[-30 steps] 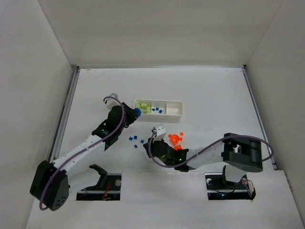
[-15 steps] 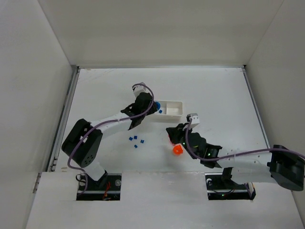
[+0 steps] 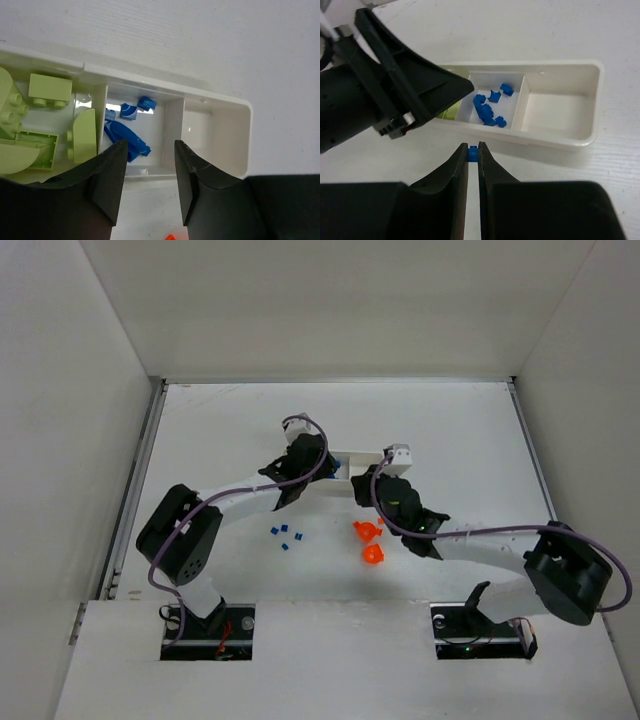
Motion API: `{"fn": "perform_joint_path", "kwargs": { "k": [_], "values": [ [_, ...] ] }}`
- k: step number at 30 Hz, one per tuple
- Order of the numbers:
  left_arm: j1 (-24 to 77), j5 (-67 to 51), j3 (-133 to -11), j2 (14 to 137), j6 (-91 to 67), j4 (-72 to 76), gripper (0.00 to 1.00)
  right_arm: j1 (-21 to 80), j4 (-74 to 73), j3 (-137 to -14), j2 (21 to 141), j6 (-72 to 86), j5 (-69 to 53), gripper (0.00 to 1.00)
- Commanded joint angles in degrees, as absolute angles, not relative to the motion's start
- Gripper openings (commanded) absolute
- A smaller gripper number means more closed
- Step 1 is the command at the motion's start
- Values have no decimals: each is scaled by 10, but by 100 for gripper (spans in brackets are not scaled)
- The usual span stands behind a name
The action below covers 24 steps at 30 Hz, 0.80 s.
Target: Sort the legos into containers by color
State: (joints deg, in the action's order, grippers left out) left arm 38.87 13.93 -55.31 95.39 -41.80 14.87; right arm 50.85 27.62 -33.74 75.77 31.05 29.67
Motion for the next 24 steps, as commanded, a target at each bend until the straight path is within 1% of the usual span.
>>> {"fn": "perform_joint_path", "kwargs": {
  "k": [1,4,8,14,16,17,19,20,24],
  "values": [
    [383,147,-530,891,-414,168,39,490,306,-389,796,286,264,16],
    [378,161,-484,838,-415,172,35,473,309,-429,847,280,241,16],
    [375,192,-405,751,-410,157,33,463,302,-478,911,274,224,17],
    [371,233,-294,622,-413,43,33,454,287,-524,963,269,214,20],
    [371,245,-266,592,-417,2,33,453,281,-533,969,268,214,24],
    [371,252,-253,579,-420,-17,33,453,280,-536,970,267,214,28],
    [371,262,-231,562,-430,-44,33,454,278,-541,970,265,214,40],
    [371,263,-222,556,-435,-51,33,454,277,-543,969,264,213,43],
    [382,262,-198,551,-456,-58,31,457,273,-535,952,262,216,44]
  ]
}}
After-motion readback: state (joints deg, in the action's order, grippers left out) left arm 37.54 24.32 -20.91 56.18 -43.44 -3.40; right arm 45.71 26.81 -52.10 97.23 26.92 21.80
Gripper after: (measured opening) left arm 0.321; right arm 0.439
